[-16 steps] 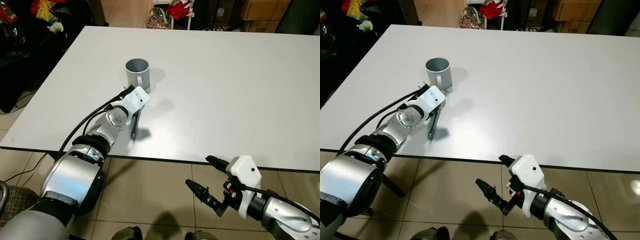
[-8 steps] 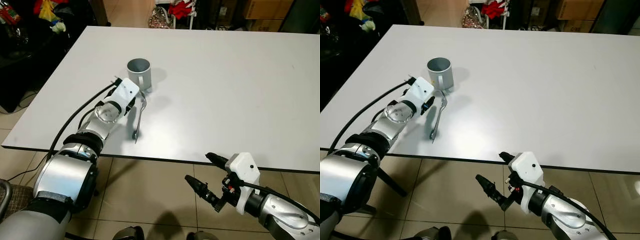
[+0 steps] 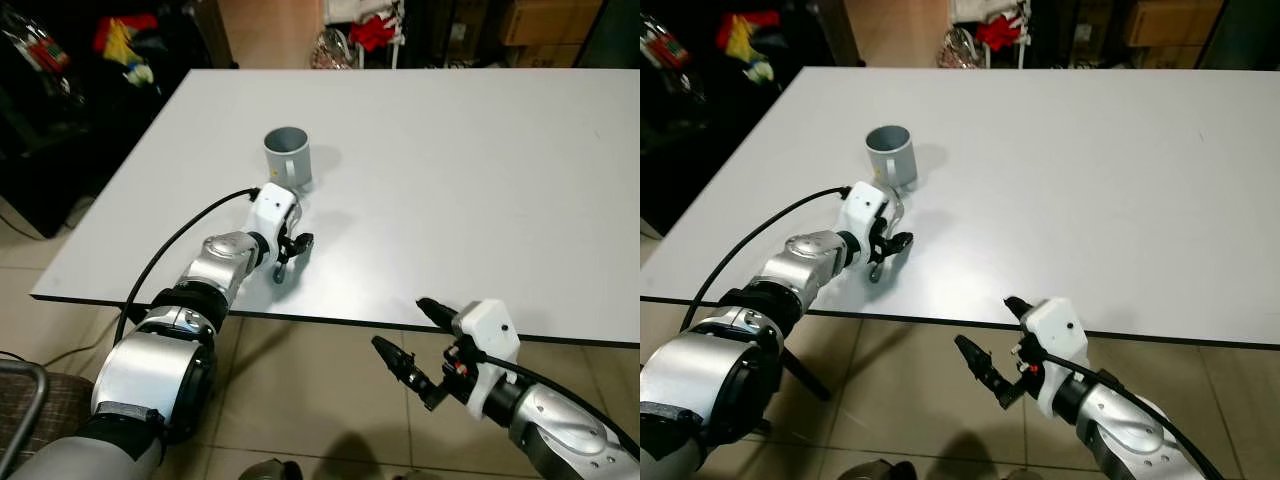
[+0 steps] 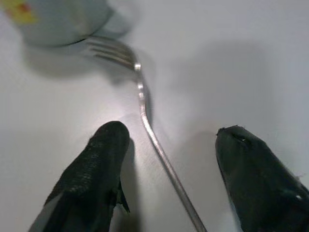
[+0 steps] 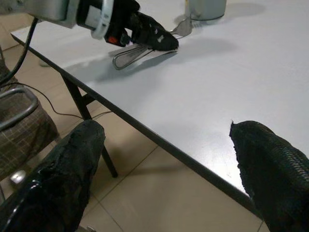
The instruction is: Setting the table
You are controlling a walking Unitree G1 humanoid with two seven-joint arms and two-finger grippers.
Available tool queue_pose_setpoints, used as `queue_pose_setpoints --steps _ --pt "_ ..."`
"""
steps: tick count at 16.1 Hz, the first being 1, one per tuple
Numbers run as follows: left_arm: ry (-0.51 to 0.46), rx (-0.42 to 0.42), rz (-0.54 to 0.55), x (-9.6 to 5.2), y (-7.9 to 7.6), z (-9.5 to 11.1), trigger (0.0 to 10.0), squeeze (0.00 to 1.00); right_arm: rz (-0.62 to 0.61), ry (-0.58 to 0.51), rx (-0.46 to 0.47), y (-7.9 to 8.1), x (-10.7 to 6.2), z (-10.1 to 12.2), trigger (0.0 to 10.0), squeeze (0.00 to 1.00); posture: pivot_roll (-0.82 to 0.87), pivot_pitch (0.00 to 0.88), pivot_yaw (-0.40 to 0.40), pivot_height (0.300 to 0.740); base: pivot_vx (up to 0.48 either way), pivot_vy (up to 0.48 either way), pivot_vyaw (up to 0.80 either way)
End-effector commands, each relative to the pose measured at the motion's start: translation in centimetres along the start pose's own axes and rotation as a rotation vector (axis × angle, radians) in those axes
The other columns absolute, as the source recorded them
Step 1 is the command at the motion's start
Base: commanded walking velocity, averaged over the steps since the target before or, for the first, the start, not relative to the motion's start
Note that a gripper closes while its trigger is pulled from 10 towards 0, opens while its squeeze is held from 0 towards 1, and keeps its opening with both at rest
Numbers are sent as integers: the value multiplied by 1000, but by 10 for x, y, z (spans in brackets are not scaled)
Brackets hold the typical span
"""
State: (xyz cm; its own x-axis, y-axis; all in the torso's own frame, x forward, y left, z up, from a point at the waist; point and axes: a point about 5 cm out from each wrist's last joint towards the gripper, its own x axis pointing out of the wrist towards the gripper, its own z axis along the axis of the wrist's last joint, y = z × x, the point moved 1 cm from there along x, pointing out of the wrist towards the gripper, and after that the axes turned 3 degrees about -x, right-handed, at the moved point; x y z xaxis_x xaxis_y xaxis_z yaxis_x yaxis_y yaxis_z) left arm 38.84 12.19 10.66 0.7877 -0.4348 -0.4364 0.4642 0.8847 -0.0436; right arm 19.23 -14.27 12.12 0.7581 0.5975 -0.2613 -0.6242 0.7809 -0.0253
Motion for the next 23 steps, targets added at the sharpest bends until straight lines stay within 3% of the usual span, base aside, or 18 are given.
queue_pose_setpoints --steps 1,3,6,7,8,9,11,15,23 --pt "-20 -106 0 -4 6 4 10000 620 -17 -26 -5 -3 -2 4 10000 0 -203 0 133 740 0 0 0" --pt "21 -190 -16 -7 10 -8 10000 600 -14 -22 -7 -3 -1 2 10000 0 -199 0 129 740 0 0 0" --pt "94 -198 -37 -9 9 -21 10000 561 -11 -25 -12 -4 -1 2 10000 0 -194 0 124 740 0 0 0" --pt "116 -154 -29 -9 6 -23 7725 522 -9 -25 -16 -5 0 2 10000 0 -194 0 123 740 0 0 0" --pt "125 -111 -10 -8 6 -25 1961 455 -7 -25 -22 -5 0 2 10000 0 -193 0 123 740 0 0 0" --pt "131 -98 -3 -9 6 -25 0 384 -6 -26 -25 -5 0 2 10000 0 -193 0 121 740 0 0 0" --pt "122 -35 38 -10 9 -24 0 0 -2 -18 -37 -4 0 2 10000 0 -190 0 114 740 0 0 0" --pt "125 4 63 -13 9 -24 0 0 20 2 -40 -4 1 -1 10000 0 -181 0 101 740 0 0 0" --pt "119 -21 169 -25 14 -29 0 0 29 3 -49 -5 5 -2 10000 0 -159 0 92 740 0 0 0"
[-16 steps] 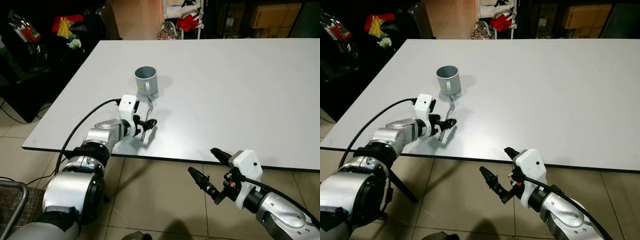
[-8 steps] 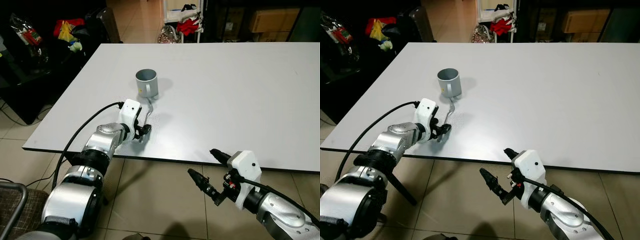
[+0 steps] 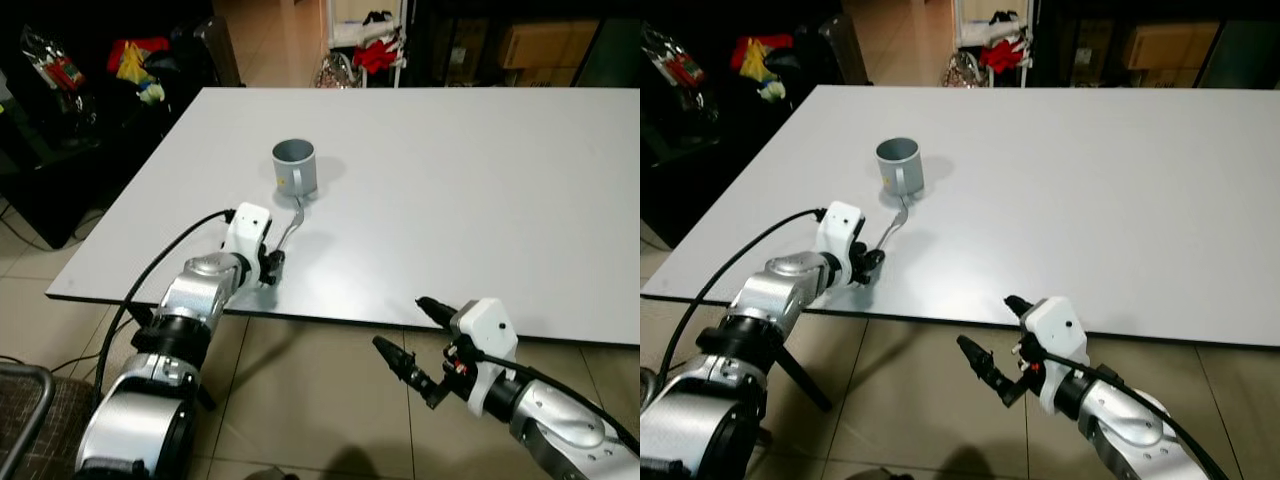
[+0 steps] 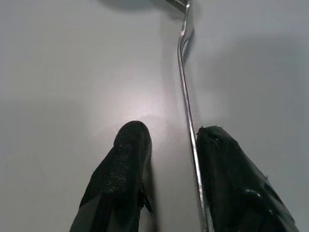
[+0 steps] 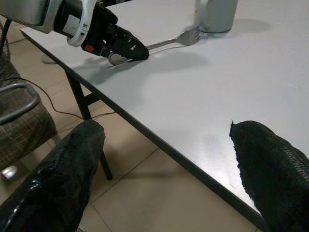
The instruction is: Setting the table
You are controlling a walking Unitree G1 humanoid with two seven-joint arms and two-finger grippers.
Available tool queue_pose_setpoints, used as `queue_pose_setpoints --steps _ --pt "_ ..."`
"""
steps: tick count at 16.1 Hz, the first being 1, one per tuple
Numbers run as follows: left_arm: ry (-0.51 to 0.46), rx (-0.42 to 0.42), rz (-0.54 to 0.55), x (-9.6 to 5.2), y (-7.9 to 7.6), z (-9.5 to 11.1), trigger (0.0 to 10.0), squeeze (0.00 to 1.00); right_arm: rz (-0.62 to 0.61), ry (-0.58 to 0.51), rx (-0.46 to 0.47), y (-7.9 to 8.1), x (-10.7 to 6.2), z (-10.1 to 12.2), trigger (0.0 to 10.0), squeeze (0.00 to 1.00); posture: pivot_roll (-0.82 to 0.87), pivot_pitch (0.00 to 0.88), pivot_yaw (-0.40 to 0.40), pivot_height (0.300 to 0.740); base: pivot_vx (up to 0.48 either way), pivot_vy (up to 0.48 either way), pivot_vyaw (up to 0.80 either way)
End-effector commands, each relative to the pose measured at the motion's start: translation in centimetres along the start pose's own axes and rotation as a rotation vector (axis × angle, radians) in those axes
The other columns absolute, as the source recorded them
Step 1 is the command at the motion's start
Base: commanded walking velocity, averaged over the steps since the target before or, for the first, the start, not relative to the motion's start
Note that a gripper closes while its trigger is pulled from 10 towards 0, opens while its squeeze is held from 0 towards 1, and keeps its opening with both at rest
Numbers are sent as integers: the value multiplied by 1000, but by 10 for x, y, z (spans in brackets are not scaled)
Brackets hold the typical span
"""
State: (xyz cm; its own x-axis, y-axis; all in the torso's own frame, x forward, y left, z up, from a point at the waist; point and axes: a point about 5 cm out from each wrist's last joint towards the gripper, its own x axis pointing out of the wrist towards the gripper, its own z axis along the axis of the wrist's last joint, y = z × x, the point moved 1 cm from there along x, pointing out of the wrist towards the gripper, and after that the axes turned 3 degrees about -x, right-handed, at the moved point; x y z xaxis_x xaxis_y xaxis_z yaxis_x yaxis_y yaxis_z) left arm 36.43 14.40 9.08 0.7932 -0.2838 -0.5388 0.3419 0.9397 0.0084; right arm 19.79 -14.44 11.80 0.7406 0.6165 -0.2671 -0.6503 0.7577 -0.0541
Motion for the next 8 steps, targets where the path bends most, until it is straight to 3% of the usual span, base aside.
queue_pose_setpoints --steps 1,8 --pt "4 6 45 -4 7 -2 0 0 4 -3 -11 0 1 0 10000 0 -154 0 93 740 0 0 0" --pt "5 32 158 -13 7 -10 0 0 23 -6 -7 3 5 -1 10000 0 -132 0 79 740 0 0 0"
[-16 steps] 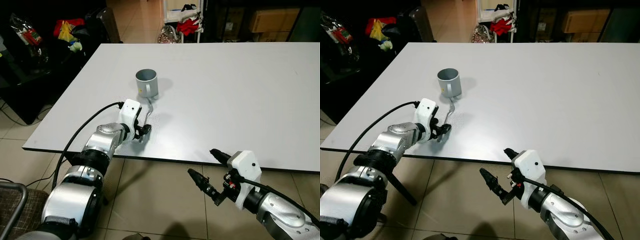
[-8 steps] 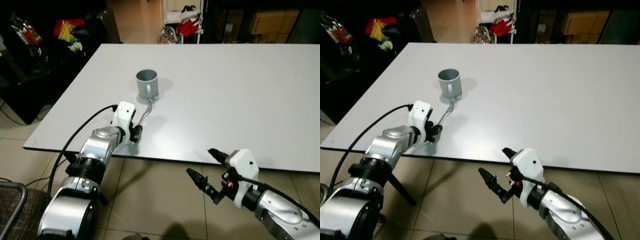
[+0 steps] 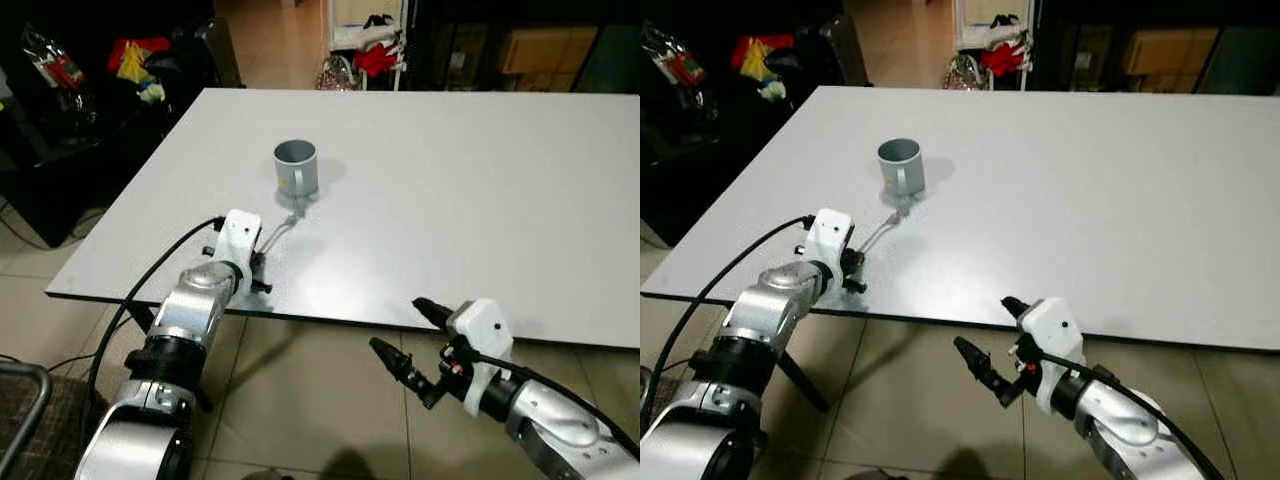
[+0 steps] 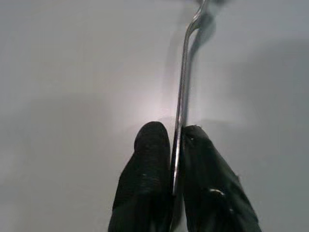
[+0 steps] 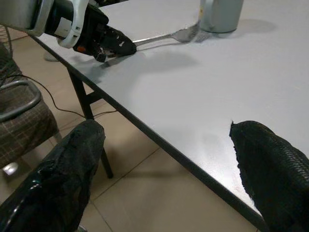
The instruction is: Setting the table
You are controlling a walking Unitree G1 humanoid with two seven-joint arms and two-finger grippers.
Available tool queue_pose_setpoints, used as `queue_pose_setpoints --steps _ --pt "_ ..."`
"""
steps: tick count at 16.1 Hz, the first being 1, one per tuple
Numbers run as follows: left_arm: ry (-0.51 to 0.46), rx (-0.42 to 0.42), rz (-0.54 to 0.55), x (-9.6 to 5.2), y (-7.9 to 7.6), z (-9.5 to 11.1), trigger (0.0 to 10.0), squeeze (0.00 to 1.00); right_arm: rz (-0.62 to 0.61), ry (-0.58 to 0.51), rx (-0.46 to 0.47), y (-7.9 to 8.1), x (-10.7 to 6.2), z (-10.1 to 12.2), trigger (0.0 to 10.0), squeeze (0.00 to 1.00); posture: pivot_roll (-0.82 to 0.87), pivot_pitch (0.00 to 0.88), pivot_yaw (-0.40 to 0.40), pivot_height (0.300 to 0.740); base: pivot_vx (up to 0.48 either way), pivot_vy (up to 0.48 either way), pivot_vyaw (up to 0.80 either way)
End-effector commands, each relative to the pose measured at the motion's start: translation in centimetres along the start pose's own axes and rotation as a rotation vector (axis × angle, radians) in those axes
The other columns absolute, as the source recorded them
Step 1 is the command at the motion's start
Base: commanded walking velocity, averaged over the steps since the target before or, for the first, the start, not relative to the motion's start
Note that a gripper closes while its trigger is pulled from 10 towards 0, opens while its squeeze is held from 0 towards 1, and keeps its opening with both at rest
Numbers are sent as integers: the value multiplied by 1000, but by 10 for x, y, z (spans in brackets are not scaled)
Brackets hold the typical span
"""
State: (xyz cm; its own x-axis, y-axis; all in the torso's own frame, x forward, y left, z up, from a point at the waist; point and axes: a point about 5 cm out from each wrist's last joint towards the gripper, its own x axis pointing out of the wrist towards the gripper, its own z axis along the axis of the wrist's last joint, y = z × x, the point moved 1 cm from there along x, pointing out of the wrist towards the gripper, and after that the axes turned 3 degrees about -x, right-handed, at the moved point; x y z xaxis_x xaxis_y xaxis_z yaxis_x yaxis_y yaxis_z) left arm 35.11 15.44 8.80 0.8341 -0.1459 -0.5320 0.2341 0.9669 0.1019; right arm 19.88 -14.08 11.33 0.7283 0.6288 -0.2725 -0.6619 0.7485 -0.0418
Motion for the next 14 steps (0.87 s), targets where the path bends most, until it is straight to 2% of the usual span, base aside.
queue_pose_setpoints --steps 1,3,5,7,8,11,14 --pt "-4 7 41 -3 4 1 0 0 8 -11 -15 0 2 2 10000 0 -129 0 77 740 0 0 0" --pt "-19 32 72 -5 7 1 0 0 13 -12 -16 1 3 3 10000 0 -128 0 75 740 0 0 0" --pt "-30 19 90 -8 5 -2 0 0 18 -12 -17 1 4 2 10000 0 -125 0 70 740 0 0 0" --pt "-32 113 110 -10 3 -6 0 0 21 -12 -18 2 3 2 10000 0 -123 0 67 740 0 0 0" --pt "-48 281 117 -11 -3 -12 0 0 24 -12 -19 2 4 2 10000 0 -121 0 62 740 0 0 0" --pt "15 406 83 -8 -17 -29 0 0 28 -10 -21 2 4 3 10000 0 -123 0 57 740 0 0 0" --pt "49 427 146 -6 -13 -33 0 0 36 -10 -26 3 3 4 10000 0 -124 2 53 740 0 0 0"
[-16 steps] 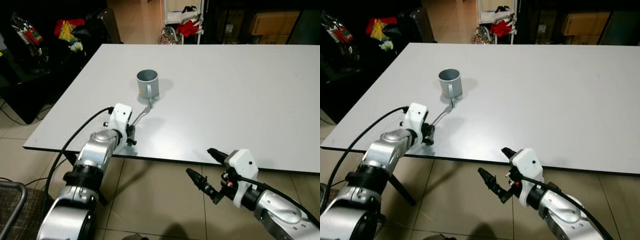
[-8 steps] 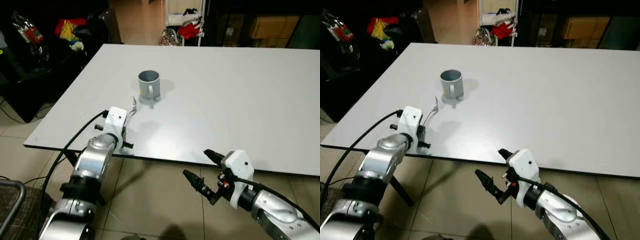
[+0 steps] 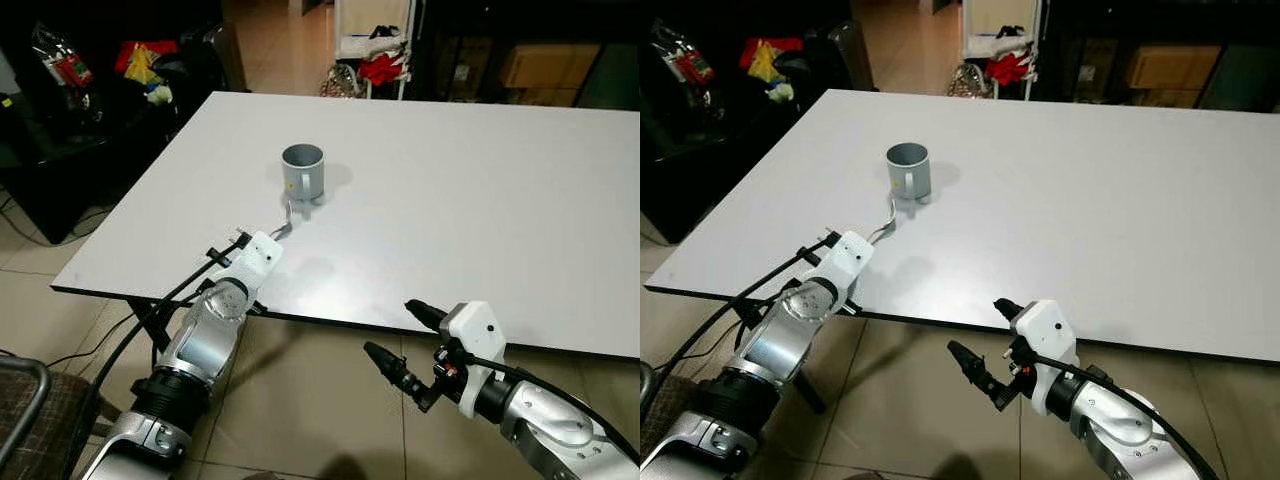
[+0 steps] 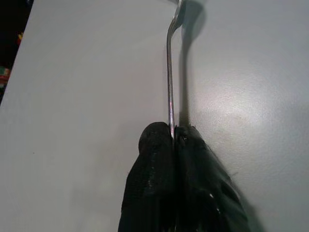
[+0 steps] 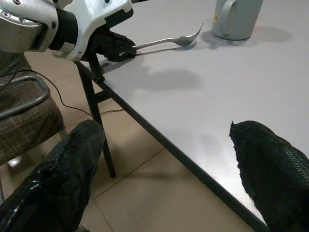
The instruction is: Setting the table
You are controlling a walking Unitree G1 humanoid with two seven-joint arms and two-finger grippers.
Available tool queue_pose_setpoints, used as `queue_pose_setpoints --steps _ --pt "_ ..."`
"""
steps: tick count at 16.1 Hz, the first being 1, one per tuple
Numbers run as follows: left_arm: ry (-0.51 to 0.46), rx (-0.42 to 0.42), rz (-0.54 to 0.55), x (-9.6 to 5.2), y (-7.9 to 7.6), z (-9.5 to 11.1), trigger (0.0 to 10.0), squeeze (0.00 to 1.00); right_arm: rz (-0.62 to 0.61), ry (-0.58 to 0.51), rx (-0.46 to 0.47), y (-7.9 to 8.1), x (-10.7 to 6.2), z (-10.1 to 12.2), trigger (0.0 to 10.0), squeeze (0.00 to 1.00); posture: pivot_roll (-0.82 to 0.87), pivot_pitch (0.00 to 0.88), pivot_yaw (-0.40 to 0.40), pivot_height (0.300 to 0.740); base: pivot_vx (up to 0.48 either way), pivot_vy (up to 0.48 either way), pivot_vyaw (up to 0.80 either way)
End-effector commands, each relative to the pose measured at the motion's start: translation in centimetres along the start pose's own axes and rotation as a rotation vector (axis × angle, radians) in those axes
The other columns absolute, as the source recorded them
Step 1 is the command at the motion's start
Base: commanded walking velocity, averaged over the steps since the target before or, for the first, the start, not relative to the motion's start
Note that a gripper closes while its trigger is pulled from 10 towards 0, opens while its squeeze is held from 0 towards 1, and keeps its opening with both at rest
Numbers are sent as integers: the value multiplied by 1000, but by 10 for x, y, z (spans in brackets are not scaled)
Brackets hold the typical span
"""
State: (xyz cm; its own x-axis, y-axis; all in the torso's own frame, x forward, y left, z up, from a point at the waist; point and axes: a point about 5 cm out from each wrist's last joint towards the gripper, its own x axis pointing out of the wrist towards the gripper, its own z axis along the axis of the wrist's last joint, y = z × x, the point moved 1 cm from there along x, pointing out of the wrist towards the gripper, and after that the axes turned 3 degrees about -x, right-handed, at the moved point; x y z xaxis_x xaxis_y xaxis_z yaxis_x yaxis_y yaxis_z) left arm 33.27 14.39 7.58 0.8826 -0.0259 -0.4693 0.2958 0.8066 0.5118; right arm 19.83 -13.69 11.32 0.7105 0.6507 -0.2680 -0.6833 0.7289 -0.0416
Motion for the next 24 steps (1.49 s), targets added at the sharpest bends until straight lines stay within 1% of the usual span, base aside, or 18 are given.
queue_pose_setpoints --steps 1,2,4,5,6,7,11,13,14,15,16,17,18,19,20,21,23,24 --pt "72 23 16 3 0 -14 0 0 15 -7 -16 0 1 3 10000 0 -122 4 50 740 0 0 0" --pt "68 25 27 4 1 -11 0 0 18 -9 -16 1 1 4 10000 0 -120 5 48 740 0 0 0" --pt "38 -3 20 5 1 -2 0 0 18 -10 -17 0 1 4 10000 0 -119 4 48 740 0 0 0" --pt "34 -38 0 4 -1 0 10000 59 18 -11 -18 -1 1 4 10000 0 -120 3 49 740 0 0 0" --pt "30 -59 -10 4 -2 1 10000 600 18 -12 -19 -1 2 5 10000 0 -120 2 49 740 0 0 0" --pt "24 -69 -22 4 -3 2 10000 1000 17 -12 -19 -1 2 5 10000 0 -119 2 50 740 0 0 0" --pt "-6 -101 -29 4 -1 9 10000 1000 12 -12 -20 -2 1 4 10000 0 -119 2 51 740 0 0 0" --pt "-31 -138 -51 2 -1 15 10000 1000 10 -12 -20 -3 1 4 10000 0 -119 2 51 740 0 0 0" --pt "-55 -169 -77 0 -2 20 10000 1000 9 -12 -21 -4 1 4 10000 0 -119 2 51 740 0 0 0" --pt "-62 -175 -84 -1 -1 22 10000 1000 8 -12 -22 -4 1 4 10000 0 -119 2 51 740 0 0 0" --pt "-96 -206 -97 -2 1 28 10000 1000 6 -13 -23 -5 1 4 10000 0 -113 0 53 740 0 0 0" --pt "-135 -253 -40 -1 14 34 10000 886 3 -15 -25 -7 1 5 10000 0 -112 0 52 740 0 0 0" --pt "-147 -282 -22 -1 19 36 10000 886 3 -16 -25 -7 2 5 10000 0 -112 0 52 740 0 0 0" --pt "-169 -331 51 1 37 38 10000 0 6 -18 -25 -7 2 5 10000 0 -109 0 48 740 0 0 0" --pt "-151 -313 82 3 44 35 10000 0 11 -19 -25 -7 3 5 10000 0 -108 0 48 740 0 0 0" --pt "-112 -262 121 6 54 27 10000 0 24 -20 -26 -6 4 6 10000 0 -109 0 48 740 0 0 0" --pt "-37 -120 156 11 67 8 10000 0 43 -22 -30 -5 5 7 10000 0 -110 0 47 740 0 0 0" --pt "-20 -90 147 13 69 1 10000 0 47 -23 -31 -5 5 7 10000 0 -108 0 45 740 0 0 0"
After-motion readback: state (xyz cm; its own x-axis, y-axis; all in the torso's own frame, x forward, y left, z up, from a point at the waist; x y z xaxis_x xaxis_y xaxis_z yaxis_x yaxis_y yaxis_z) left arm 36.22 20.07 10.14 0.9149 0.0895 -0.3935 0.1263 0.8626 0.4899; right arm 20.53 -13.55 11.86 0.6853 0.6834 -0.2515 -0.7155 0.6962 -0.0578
